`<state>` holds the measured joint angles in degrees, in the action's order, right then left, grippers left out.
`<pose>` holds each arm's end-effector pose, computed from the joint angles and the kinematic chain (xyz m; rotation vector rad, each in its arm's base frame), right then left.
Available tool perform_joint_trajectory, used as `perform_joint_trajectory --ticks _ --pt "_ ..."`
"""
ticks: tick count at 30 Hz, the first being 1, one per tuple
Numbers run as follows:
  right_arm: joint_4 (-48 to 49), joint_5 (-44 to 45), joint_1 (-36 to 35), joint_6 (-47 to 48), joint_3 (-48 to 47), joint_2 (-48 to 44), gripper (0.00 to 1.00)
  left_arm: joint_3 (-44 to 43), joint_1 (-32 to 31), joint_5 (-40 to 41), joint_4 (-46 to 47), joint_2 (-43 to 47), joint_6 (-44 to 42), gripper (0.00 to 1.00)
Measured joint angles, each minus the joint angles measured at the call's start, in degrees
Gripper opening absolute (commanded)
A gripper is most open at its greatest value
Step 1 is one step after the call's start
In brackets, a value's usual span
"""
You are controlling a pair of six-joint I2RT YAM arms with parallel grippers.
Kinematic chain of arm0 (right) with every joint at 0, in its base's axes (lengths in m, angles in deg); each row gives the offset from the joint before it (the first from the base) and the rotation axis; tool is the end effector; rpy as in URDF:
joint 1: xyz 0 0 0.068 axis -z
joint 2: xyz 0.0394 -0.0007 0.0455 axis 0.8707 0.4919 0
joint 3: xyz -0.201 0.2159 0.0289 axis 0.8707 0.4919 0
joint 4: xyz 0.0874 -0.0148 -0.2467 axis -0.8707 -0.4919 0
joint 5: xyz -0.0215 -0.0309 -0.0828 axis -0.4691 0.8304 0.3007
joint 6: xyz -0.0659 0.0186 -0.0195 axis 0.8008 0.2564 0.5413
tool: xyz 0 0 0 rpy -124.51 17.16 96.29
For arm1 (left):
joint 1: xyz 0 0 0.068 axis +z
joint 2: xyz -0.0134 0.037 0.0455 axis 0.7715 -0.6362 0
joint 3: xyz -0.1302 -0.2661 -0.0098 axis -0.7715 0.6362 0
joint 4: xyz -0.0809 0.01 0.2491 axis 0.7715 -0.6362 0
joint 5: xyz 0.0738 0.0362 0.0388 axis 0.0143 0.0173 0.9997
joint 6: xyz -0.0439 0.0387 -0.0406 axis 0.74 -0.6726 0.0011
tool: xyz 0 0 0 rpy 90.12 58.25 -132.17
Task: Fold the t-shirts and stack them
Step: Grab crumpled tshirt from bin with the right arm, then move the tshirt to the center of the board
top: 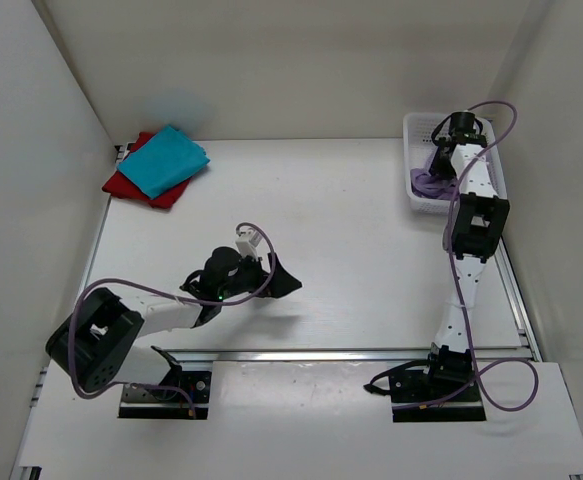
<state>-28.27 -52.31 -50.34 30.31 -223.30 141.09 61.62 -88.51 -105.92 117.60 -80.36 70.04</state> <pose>0.5821 -0.1079 0.1865 0.4866 2.4569 -0.0608 0.1985 -0.1791 0.1705 0.1970 2.1947 -1.1447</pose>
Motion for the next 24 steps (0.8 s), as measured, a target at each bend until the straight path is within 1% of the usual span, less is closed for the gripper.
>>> perform_joint_trajectory --ticks 1,2,9,13,16,19,24 --pt "-0.2 -0.3 0.0 -0.1 0.0 0.0 0.05 0.2 0.2 0.0 0.0 0.6 0.1 0.99" --pt "-0.4 -0.6 0.0 -0.4 0.0 0.0 0.00 0.4 0.5 0.1 0.0 1.3 0.2 0.99" --pt "-1.5 -3.8 0.3 -2.3 -1.4 -0.1 0.00 0.8 2.6 0.7 -1.0 6.0 0.3 0.99" --pt "-2.1 -5.6 0.3 -2.8 -1.3 -3.5 0.00 1.7 4.5 0.9 -1.6 9.1 0.5 0.98" --pt "-1.9 -7.1 0.3 -3.0 -1.2 -9.8 0.00 1.7 5.5 1.3 -2.1 10.5 0.5 0.98" --pt "-1.2 -9.0 0.1 -3.0 -1.2 -19.3 0.00 1.7 6.7 1.1 -2.8 11.6 0.5 0.99" --pt "3.5 -16.7 -2.1 -4.5 -2.2 -35.5 0.00 0.4 10.6 0.2 -4.3 12.1 0.8 0.99"
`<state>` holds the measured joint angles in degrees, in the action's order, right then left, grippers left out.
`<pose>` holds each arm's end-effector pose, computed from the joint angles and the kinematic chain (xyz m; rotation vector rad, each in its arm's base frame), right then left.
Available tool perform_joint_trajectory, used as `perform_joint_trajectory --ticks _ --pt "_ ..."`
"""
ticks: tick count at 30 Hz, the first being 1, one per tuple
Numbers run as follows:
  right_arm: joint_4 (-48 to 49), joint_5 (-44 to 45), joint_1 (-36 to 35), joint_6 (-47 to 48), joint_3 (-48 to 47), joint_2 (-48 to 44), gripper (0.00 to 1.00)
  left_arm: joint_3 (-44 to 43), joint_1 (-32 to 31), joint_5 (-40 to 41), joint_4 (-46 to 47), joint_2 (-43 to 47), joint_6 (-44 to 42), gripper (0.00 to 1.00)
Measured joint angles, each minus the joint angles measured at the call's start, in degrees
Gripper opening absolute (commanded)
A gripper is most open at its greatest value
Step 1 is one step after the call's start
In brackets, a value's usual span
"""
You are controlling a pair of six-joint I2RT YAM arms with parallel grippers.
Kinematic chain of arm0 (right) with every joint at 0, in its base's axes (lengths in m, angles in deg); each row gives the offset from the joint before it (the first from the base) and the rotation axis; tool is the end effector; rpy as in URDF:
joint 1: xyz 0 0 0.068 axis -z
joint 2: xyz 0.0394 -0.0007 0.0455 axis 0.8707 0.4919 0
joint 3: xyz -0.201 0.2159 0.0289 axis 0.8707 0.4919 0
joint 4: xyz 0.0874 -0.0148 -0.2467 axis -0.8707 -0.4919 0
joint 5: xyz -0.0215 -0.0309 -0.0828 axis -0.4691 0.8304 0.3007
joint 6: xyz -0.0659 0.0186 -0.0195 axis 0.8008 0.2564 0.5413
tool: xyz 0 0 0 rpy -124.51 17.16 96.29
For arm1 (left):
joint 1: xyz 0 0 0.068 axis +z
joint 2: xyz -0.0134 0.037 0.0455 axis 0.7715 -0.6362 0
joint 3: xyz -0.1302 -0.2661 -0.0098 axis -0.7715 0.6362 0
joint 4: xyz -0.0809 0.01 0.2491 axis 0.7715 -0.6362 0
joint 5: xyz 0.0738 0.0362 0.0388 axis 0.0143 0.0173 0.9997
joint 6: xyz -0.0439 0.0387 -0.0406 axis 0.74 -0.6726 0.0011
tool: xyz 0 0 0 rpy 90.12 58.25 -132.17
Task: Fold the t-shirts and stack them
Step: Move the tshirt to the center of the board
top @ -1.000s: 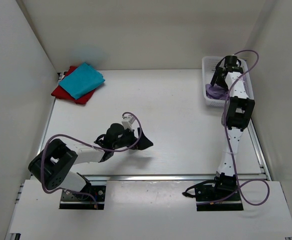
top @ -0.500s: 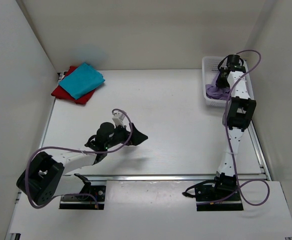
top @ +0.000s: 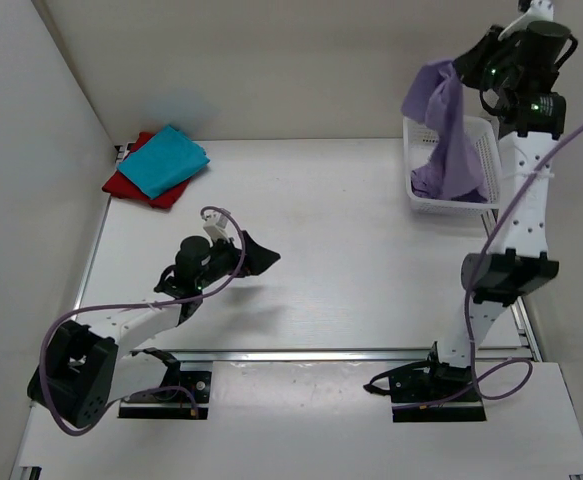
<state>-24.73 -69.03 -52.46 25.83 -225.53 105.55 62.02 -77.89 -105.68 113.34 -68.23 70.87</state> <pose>0.4361 -0.0479 0.5260 0.1986 1.7777 0.3071 0.2094 -0.1295 0.2094 0.0071 2.0290 -1.0852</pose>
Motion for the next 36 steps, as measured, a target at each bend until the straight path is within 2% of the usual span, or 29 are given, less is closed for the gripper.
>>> perform_joint_trajectory --ticks 2,6,8,13,17,22,24,26,27,28,31,33,34,35,36 --pt "4.7 -4.7 -2.6 -1.6 1.4 -6.8 0.00 -0.7 1.9 -0.7 -0.1 0.5 0.6 0.99" --pt "18.3 -12.5 -12.0 -4.7 12.8 -22.6 0.00 -1.1 6.9 -1.5 -0.1 3.1 2.8 0.99" --pt "22.6 -15.8 -16.7 -5.7 15.5 -27.5 0.00 -1.1 9.7 -1.8 -0.1 4.9 4.1 0.98" --pt "32.2 -22.4 -20.8 -9.2 16.6 -30.8 0.00 -1.1 16.9 -1.9 -0.8 10.7 6.3 0.99" --pt "41.8 -27.4 -20.2 -13.4 26.8 -31.9 0.00 -1.0 20.9 -1.3 -3.0 16.2 6.7 0.98" --pt "55.7 -34.5 -18.6 -20.1 46.0 -24.5 0.00 -1.0 21.8 0.7 -5.9 17.9 5.4 0.99" --pt "60.7 -36.4 -17.7 -22.7 53.6 -16.8 0.00 -0.6 21.3 1.4 -6.7 17.4 4.9 0.98" --pt "61.0 -38.2 -16.4 -25.1 57.0 -7.5 0.01 -0.2 19.8 3.0 -7.9 16.6 4.0 0.99" --pt "60.0 -39.0 -15.3 -26.3 57.3 -1.7 0.08 -0.2 18.1 4.3 -8.7 15.8 3.0 0.99" --pt "59.1 -39.1 -14.4 -26.8 57.2 1.6 0.11 -0.2 16.6 4.8 -9.1 14.9 2.4 0.99" --pt "51.3 -37.7 -11.1 -26.1 56.2 8.1 0.41 -0.2 11.8 6.7 -10.5 11.2 0.0 0.98" --pt "44.4 -34.0 -9.6 -22.8 53.3 8.1 0.50 -0.1 10.4 6.9 -12.0 8.9 -1.2 0.81" --pt "41.8 -31.6 -9.4 -20.6 51.3 7.5 0.52 0.0 10.4 7.2 -12.7 8.1 -1.9 0.52" --pt "38.9 -27.8 -9.6 -17.8 49.3 6.2 0.52 0.1 10.2 7.6 -13.7 7.8 -2.5 0.40" --pt "36.5 -23.8 -10.3 -15.1 48.4 3.9 0.51 0.2 9.9 8.6 -14.9 7.9 -3.4 0.38"
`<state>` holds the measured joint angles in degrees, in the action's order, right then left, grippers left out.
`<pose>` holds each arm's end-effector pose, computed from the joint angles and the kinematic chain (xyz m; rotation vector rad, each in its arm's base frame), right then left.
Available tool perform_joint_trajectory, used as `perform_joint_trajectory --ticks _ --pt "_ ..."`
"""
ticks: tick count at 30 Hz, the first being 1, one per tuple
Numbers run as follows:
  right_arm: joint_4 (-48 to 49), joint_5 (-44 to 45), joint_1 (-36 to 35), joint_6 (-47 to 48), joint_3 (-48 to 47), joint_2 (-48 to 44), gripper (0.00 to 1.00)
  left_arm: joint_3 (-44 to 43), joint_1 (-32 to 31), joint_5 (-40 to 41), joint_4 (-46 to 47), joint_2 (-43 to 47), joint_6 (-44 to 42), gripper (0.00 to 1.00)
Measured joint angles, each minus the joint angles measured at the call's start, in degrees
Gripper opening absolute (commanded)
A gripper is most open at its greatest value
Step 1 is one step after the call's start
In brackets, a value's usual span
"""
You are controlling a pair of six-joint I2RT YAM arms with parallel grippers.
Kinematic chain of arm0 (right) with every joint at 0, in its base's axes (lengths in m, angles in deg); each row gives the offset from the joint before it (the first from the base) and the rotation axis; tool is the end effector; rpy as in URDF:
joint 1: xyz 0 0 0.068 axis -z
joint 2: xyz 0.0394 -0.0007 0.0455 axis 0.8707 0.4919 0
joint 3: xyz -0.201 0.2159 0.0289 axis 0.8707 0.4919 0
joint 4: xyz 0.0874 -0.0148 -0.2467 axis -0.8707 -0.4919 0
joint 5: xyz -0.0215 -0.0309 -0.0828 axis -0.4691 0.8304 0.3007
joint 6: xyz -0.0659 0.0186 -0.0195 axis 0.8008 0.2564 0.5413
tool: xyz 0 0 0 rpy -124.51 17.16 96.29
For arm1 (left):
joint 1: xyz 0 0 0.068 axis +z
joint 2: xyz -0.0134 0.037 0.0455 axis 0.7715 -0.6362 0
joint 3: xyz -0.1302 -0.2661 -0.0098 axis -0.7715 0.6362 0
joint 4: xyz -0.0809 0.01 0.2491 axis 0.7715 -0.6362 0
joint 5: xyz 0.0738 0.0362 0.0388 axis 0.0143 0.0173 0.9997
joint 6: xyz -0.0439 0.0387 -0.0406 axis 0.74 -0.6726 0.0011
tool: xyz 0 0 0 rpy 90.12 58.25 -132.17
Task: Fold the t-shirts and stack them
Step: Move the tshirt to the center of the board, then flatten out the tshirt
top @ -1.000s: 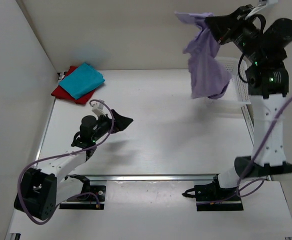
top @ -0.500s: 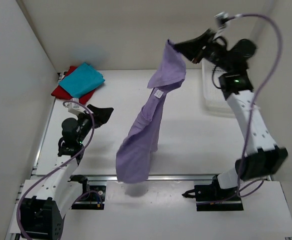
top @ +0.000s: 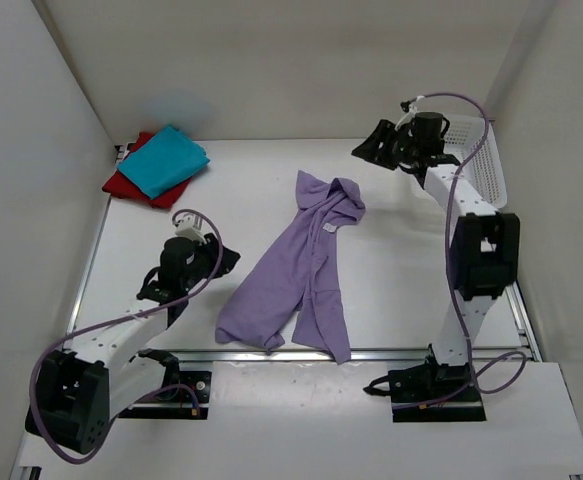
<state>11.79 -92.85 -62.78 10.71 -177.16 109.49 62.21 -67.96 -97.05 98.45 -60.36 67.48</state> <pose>0.4970 0.0551 0.2755 0.1019 2.1043 1.0230 0.2082 -0.0761 0.2053 -0.2432 2.0805 -0.7648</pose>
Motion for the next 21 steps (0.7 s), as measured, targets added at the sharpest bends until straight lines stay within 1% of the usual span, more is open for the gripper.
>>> perform_joint_trajectory --ticks 1,2,3,4,5,6,7,8,9,10,11,12,13,14,15,16,17,19,21 --pt "-1.2 3.4 -1.2 2.1 0.6 -3.0 0.48 0.0 -0.7 1.5 -1.3 0.1 -1.4 0.40" --pt "-1.4 6.8 -3.0 4.0 2.9 -7.2 0.44 -0.1 -2.0 3.0 -2.7 0.3 -2.8 0.47" --pt "-1.3 9.8 -5.6 5.6 6.8 -12.5 0.27 -0.3 -3.6 4.4 -4.2 0.3 -4.1 0.53" --pt "-0.4 12.0 -8.4 6.3 11.1 -17.4 0.20 -0.5 -5.3 5.6 -5.8 0.3 -5.4 0.63" --pt "1.4 13.6 -10.8 6.5 15.6 -21.5 0.18 -0.9 -7.0 6.7 -7.6 0.0 -6.5 0.68" --pt "3.7 14.9 -14.1 6.3 21.1 -25.6 0.11 -1.3 -8.4 7.3 -9.1 -0.5 -7.3 0.72" --pt "4.5 15.6 -16.7 6.3 25.4 -28.3 0.07 -1.9 -9.6 7.6 -10.6 -1.5 -8.0 0.75" --pt "5.2 16.5 -19.5 6.2 29.2 -29.9 0.08 -2.6 -10.4 7.9 -12.0 -3.0 -8.6 0.77" --pt "5.1 17.7 -21.7 6.3 31.8 -30.4 0.17 -3.2 -11.2 8.2 -13.1 -4.6 -9.3 0.78" --pt "4.3 19.6 -23.9 6.7 33.9 -29.9 0.31 -3.5 -11.8 8.4 -13.9 -6.2 -9.9 0.77" --pt "3.2 22.2 -26.3 7.2 36.0 -29.1 0.46 -3.7 -12.3 8.7 -14.5 -7.7 -10.4 0.68" --pt "1.7 25.0 -28.4 8.0 38.2 -28.6 0.50 -3.7 -12.6 8.8 -15.3 -9.3 -10.7 0.54" --pt "0.1 26.9 -30.4 8.3 40.1 -28.6 0.56 -3.6 -12.7 8.7 -15.6 -10.3 -10.7 0.47" --pt "-1.4 28.5 -32.6 8.5 42.3 -28.9 0.59 -3.4 -12.7 8.2 -15.6 -11.4 -10.8 0.36" --pt "-2.3 29.2 -34.6 8.6 44.1 -29.3 0.61 -3.0 -12.6 8.0 -15.4 -11.9 -10.7 0.28" --pt "-3.0 29.6 -35.9 8.6 45.7 -29.9 0.65 -2.6 -12.6 7.8 -15.0 -12.2 -10.7 0.24" --pt "-3.6 29.8 -36.5 8.4 46.9 -30.5 0.67 -2.1 -12.6 7.5 -14.3 -12.3 -10.5 0.21" --pt "-3.5 30.0 -36.0 8.2 48.1 -31.1 0.67 -1.6 -12.3 7.0 -12.7 -12.6 -10.3 0.19" --pt "-2.6 29.9 -35.0 7.9 48.2 -30.9 0.52 -1.7 -12.3 6.8 -11.3 -13.2 -9.9 0.13"
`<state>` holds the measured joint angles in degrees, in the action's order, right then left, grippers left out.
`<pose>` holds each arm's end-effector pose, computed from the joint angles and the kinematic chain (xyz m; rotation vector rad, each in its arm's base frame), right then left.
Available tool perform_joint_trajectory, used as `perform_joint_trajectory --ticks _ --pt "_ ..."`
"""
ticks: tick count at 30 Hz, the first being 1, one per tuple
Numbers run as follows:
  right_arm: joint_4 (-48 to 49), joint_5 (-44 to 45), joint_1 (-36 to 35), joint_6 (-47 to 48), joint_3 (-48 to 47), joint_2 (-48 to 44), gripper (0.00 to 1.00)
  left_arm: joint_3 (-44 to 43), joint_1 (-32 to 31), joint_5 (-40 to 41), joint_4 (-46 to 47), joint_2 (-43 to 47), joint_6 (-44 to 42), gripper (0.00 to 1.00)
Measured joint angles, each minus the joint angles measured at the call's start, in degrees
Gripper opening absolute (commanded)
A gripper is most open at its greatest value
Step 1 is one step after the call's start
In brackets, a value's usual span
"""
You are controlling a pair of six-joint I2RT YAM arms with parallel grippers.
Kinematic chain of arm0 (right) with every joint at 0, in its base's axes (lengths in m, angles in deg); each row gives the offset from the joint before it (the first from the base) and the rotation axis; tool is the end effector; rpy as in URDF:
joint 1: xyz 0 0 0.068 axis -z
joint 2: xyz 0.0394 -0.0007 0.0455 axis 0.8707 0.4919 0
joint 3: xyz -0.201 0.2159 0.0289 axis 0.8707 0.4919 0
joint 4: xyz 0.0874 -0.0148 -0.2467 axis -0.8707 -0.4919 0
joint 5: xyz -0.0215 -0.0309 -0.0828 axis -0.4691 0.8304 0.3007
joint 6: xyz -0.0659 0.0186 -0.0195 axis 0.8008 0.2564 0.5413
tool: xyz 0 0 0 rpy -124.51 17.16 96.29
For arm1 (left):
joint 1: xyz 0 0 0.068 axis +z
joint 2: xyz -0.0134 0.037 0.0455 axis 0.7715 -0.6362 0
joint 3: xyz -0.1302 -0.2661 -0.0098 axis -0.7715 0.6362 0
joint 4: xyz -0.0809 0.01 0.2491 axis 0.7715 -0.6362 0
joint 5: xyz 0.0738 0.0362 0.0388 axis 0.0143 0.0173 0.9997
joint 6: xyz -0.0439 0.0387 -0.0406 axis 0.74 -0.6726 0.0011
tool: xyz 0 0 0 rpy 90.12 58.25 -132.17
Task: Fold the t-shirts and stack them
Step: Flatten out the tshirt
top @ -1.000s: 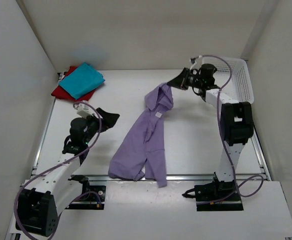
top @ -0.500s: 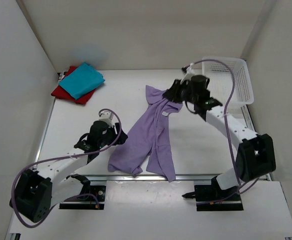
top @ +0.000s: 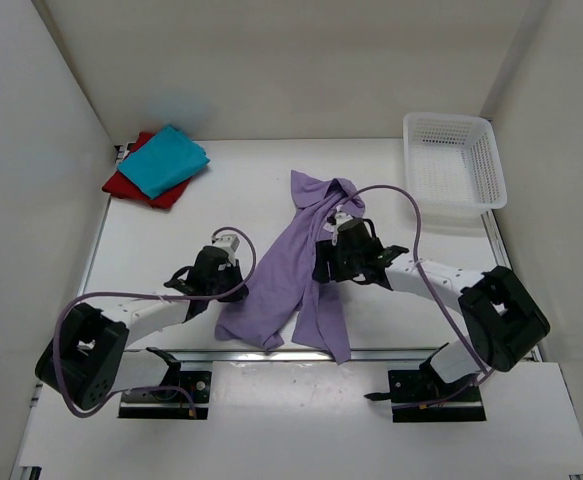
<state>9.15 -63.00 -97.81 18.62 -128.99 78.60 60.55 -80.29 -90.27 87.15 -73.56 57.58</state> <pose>0.2386 0.1913 0.1880 -0.3763 2.4711 0.6245 0.1950 -0.1154 0.1462 0.0831 2.4763 -0.5079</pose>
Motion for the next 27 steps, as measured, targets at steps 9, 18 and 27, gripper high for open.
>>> perform_joint_trajectory --ticks 9,18,27 --pt "6.8 -0.8 3.5 -2.1 0.6 1.1 0.00 -4.9 1.5 -1.4 0.0 -0.4 0.6 0.00" --pt "5.7 -2.0 14.2 -3.9 13.2 -24.0 0.00 -11.5 7.2 -4.1 -7.5 14.5 0.5 0.00" --pt "1.8 -6.5 22.5 -5.9 18.1 -37.3 0.00 -18.4 6.3 -3.3 -23.2 22.1 1.0 0.00"
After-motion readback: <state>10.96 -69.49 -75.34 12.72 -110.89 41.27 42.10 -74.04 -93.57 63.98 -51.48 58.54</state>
